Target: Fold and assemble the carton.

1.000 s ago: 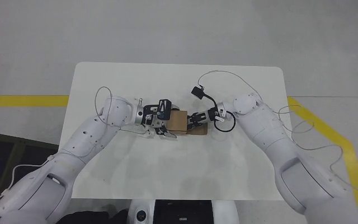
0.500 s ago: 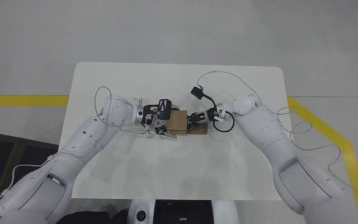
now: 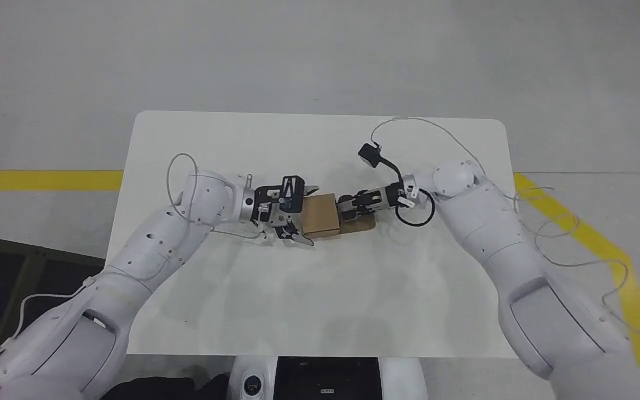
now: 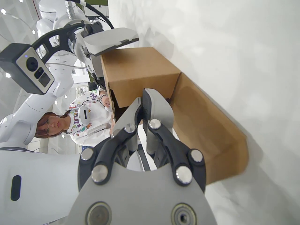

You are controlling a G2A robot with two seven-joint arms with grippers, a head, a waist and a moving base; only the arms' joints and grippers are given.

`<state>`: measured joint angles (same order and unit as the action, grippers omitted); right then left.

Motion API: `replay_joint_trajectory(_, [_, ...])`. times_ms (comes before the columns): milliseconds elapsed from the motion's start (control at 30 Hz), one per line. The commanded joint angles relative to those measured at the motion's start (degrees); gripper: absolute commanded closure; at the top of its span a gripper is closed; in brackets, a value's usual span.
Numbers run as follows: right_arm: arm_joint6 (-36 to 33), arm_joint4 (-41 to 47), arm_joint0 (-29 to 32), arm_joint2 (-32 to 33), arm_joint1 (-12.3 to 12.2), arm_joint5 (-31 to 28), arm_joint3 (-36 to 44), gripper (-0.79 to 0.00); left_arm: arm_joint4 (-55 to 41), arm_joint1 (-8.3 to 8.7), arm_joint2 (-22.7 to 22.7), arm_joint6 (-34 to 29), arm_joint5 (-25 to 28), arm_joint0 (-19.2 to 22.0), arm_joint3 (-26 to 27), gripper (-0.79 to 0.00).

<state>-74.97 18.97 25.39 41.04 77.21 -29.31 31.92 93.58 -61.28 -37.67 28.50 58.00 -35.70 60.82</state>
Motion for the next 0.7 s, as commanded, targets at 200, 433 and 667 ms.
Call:
replay_joint_trajectory(200, [-0.9, -4.2, -0.4, 3.9, -3.8, 0.9, 1.9, 0.0, 0.2, 0.1, -0.3, 0.2, 0.0, -0.2, 0.1, -0.785])
replay_joint_trajectory(433, [-3.4, -8.9, 1.3, 7.6, -7.6, 3.5, 6.5, -0.068, 0.4, 0.24, -0.7, 0.3, 0.0, -0.3, 0.0, -0.785])
replay_joint_trajectory(667, [-3.7, -12.4, 6.0, 10.2, -10.2, 6.9, 14.3, -0.237, 0.5, 0.17, -0.6, 0.3, 0.0, -0.4, 0.3, -0.785])
